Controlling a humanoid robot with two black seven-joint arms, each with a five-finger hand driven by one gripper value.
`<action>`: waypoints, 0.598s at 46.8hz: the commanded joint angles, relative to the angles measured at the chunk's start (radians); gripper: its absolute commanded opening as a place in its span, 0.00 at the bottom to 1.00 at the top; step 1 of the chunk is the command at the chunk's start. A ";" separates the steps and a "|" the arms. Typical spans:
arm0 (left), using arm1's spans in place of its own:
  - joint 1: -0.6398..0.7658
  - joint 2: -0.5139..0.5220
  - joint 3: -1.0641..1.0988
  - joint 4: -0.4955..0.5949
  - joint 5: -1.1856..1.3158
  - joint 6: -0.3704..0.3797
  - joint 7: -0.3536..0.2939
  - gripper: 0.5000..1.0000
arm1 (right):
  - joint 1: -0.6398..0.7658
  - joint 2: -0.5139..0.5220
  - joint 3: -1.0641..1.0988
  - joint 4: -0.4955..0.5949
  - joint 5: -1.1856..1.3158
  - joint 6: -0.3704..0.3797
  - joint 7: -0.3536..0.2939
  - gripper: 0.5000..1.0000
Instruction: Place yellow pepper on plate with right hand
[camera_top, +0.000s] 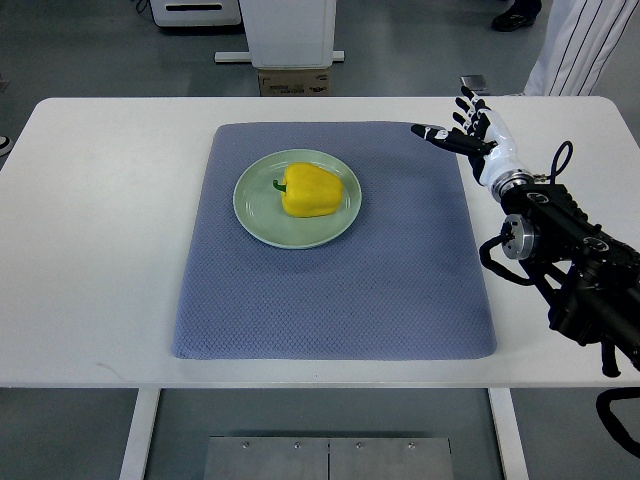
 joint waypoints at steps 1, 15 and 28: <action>0.000 0.000 0.000 0.000 0.000 0.000 0.001 1.00 | -0.004 0.001 0.023 0.000 0.026 -0.002 -0.011 0.99; -0.001 0.000 0.000 0.000 0.000 0.000 -0.001 1.00 | -0.032 0.015 0.098 0.005 0.040 -0.002 -0.016 1.00; -0.001 0.000 0.000 -0.001 0.000 0.000 -0.001 1.00 | -0.057 0.037 0.160 0.008 0.041 -0.002 -0.011 1.00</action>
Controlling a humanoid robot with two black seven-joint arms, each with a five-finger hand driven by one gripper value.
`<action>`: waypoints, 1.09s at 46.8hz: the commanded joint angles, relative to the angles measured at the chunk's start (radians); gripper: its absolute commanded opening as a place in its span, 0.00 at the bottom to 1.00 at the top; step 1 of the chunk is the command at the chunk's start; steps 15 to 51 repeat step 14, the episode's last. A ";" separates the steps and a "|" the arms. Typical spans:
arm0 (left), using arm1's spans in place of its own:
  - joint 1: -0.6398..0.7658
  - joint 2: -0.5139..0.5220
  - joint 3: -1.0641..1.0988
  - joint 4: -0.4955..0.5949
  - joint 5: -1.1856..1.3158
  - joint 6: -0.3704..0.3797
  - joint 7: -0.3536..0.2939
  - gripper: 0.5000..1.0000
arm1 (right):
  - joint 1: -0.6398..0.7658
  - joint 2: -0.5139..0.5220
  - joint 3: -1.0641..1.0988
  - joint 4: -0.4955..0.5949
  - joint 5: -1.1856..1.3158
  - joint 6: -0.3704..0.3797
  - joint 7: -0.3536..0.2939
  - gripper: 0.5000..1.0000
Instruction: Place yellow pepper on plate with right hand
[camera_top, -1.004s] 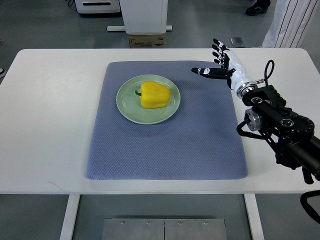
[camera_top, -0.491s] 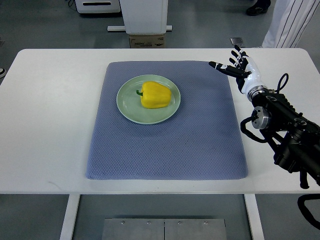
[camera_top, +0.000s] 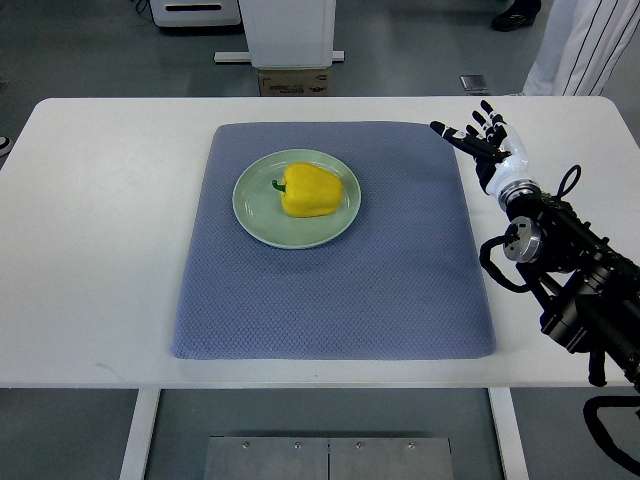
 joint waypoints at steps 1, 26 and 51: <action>-0.001 0.000 0.000 0.001 0.000 0.000 0.001 1.00 | -0.005 0.001 0.011 0.003 0.000 0.000 0.001 1.00; -0.001 0.000 0.000 0.001 0.000 0.000 0.000 1.00 | -0.008 0.010 0.027 0.007 0.000 0.000 0.005 1.00; -0.001 0.000 0.000 0.001 0.000 0.000 0.000 1.00 | -0.008 0.010 0.027 0.007 0.000 0.000 0.005 1.00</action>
